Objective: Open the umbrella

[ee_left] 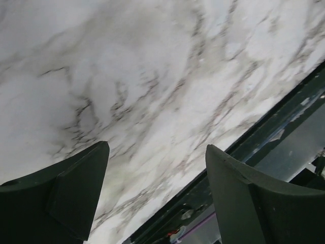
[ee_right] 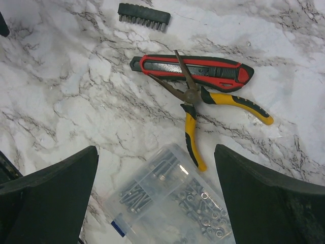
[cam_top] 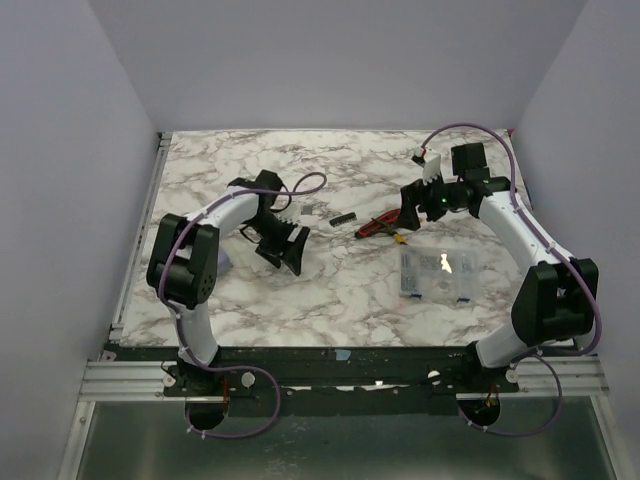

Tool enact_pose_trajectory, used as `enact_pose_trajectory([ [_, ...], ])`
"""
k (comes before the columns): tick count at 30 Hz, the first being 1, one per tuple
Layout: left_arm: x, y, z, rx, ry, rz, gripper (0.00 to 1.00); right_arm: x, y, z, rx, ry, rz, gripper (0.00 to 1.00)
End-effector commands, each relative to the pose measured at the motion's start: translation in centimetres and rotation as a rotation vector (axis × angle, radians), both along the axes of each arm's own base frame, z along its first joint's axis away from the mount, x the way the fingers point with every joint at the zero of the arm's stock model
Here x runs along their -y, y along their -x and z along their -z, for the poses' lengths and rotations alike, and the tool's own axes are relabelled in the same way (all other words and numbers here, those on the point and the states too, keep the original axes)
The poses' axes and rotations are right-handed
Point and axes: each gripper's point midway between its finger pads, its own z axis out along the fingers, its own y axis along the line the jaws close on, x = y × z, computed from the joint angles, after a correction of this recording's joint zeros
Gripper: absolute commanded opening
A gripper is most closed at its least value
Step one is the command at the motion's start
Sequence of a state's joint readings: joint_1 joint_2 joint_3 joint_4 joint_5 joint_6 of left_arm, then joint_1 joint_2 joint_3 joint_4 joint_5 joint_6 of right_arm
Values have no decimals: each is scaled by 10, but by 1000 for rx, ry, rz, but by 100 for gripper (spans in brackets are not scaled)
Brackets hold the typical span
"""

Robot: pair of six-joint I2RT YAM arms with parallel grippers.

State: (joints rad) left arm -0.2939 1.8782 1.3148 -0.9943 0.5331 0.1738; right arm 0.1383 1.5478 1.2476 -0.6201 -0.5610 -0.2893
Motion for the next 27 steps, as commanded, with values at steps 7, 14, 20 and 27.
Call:
enact_pose_trajectory([
  [7, -74, -38, -85, 312, 22, -155, 95, 1, 3, -9, 14, 11, -5, 100],
  [14, -233, -3, -82, 327, -319, -218, 96, 0, 1, -7, 15, 8, -14, 100],
  [20, -280, 15, -56, 214, -402, -253, 93, 0, -3, -7, 21, 10, -12, 100],
  [27, -279, -10, -23, 187, -407, -337, 90, 3, -6, -8, 28, 24, -1, 100],
])
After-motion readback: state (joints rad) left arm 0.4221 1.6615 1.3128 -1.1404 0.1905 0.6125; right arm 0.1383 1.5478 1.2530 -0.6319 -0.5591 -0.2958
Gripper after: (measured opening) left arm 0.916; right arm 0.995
